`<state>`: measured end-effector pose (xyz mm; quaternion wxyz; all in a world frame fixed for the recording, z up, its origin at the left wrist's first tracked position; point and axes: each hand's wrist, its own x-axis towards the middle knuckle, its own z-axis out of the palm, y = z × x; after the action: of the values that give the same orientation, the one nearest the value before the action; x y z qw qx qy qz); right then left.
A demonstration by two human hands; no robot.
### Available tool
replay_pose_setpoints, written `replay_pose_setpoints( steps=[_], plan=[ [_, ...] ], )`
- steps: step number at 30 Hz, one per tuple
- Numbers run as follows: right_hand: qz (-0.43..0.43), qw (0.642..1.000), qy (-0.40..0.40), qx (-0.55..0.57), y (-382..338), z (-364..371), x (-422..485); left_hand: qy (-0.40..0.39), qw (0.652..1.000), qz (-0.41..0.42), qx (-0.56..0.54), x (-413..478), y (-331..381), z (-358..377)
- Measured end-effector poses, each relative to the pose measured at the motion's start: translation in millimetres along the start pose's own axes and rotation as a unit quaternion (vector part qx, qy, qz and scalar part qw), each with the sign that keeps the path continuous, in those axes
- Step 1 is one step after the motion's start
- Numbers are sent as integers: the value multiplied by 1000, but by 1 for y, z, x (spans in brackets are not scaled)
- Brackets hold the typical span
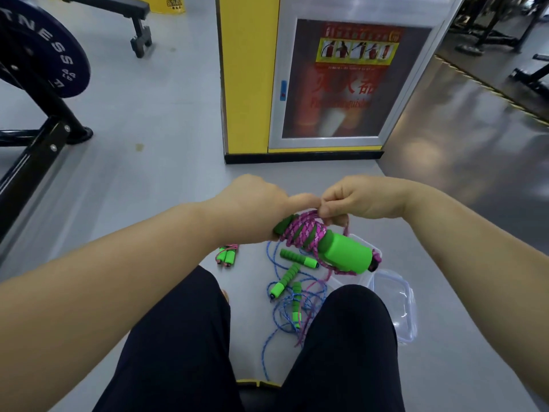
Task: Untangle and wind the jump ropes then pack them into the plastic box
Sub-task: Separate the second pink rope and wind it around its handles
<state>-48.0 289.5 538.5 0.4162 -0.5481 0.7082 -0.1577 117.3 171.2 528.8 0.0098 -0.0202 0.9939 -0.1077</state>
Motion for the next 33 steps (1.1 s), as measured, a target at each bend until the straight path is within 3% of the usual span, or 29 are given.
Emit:
replay_pose_setpoints(
  steps=[4,8,11,14,17,19,22,27,33],
  plan=[
    [4,993,-22,117,9,5,0,-7,993,18,-119,-5,-4,-13],
    [-5,972,-48,230,10,18,1,-15,955,20,-295,-12,2,-19],
    [25,967,71,245,18,45,-2,5,928,-26,-373,-11,-2,-21],
    [-16,961,57,272,26,78,6,12,908,-89,-409,-7,-14,-19],
    [-27,907,146,393,22,92,18,13,884,-145,-443,0,-20,-10],
    [-48,892,202,400,18,101,20,11,863,-177,-474,4,-20,-3],
    [-28,899,250,359,11,103,22,-5,822,-215,-528,10,-17,8],
    [12,871,330,364,9,103,27,-41,767,-232,-596,11,-4,19],
    [34,841,366,397,7,108,29,-86,697,-174,-690,-1,-2,23]
  ],
)
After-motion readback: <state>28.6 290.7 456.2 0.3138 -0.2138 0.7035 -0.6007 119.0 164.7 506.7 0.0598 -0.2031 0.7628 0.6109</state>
